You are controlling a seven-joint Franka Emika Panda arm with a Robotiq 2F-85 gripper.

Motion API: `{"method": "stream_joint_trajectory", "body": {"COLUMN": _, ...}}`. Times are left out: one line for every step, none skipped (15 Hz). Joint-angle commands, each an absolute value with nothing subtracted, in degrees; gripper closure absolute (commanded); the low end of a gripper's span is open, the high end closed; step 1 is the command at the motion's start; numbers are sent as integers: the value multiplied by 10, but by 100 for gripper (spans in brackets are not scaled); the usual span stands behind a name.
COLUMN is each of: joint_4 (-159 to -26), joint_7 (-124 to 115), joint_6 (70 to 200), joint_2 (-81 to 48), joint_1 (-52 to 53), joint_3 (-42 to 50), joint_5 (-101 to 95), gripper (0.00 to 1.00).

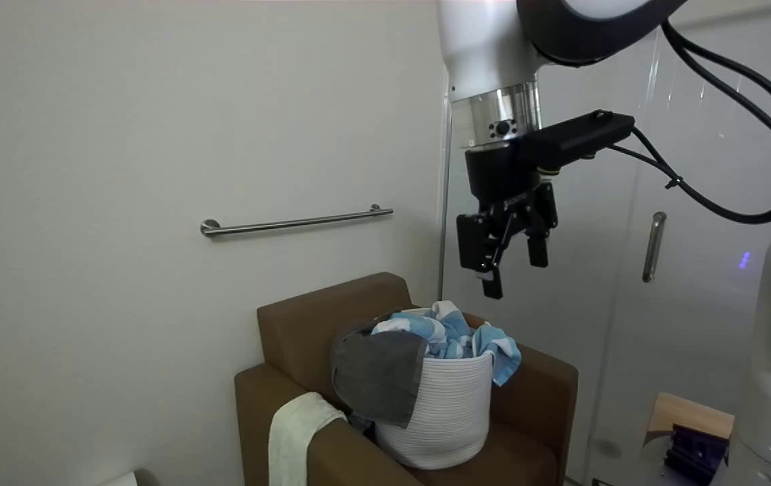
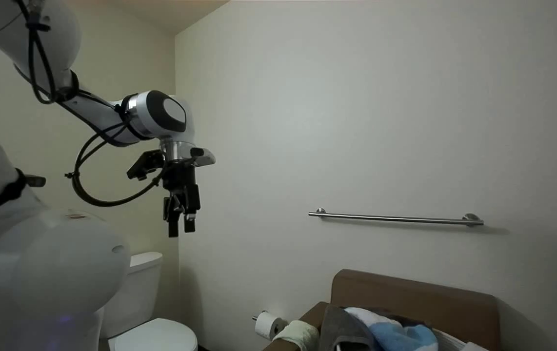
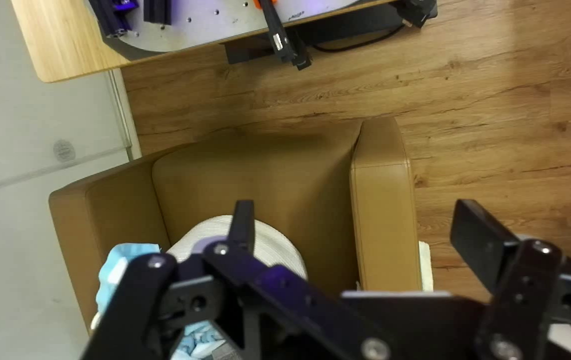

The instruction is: Remove the gray towel from the carrier bag and put it on the handle of the couch

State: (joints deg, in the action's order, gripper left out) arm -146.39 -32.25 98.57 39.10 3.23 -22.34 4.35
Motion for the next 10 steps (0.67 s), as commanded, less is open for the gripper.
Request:
{"method": "stream_joint_trajectory", "body": {"joint_4": -1496, "joint_7": -352, "joint_6": 1029, "joint_2": 422, "joint_1": 39, "joint_3": -213, "joint_5": 39, "gripper": 0}}
{"method": "stream_joint_trajectory", "body": {"joint_4": -1515, "joint_7": -361, "joint_6": 1063, "joint_2": 436, "joint_1": 32, "joint_3": -207, "joint_5": 36, "gripper": 0}}
{"method": "stream_joint_trajectory", "body": {"joint_4": -1530, "joint_7": -372, "joint_6": 1094, "joint_2": 443, "joint_1": 25, "joint_3": -200, "joint_5": 32, "gripper": 0}}
{"method": "stream_joint_trajectory", "body": {"joint_4": -1551, "joint_7": -373, "joint_6": 1133, "joint_2": 444, "joint_1": 17, "joint_3": -188, "joint_5": 28, "gripper": 0}}
{"method": "stream_joint_trajectory", "body": {"joint_4": -1568, "joint_7": -372, "joint_6": 1165, "joint_2": 440, "joint_1": 7, "joint_3": -178, "joint_5": 22, "gripper": 0}}
{"method": "stream_joint_trajectory", "body": {"joint_4": -1593, "joint_7": -367, "joint_6": 1210, "joint_2": 431, "joint_1": -13, "joint_3": -168, "joint_5": 8, "gripper": 0}}
{"method": "stream_joint_trajectory", "body": {"joint_4": -1612, "joint_7": -363, "joint_6": 1251, "joint_2": 417, "joint_1": -32, "joint_3": -158, "joint_5": -7, "gripper": 0}}
{"method": "stream_joint_trajectory", "body": {"joint_4": -1631, "joint_7": -360, "joint_6": 1294, "joint_2": 397, "joint_1": -53, "joint_3": -146, "joint_5": -21, "gripper": 0}}
{"method": "stream_joint_trajectory", "body": {"joint_4": -1596, "joint_7": -363, "joint_6": 1319, "joint_2": 340, "joint_1": -84, "joint_3": -141, "joint_5": -41, "gripper": 0}}
{"method": "stream_joint_trajectory", "body": {"joint_4": -1612, "joint_7": -367, "joint_6": 1363, "joint_2": 319, "joint_1": -107, "joint_3": -135, "joint_5": -59, "gripper": 0}}
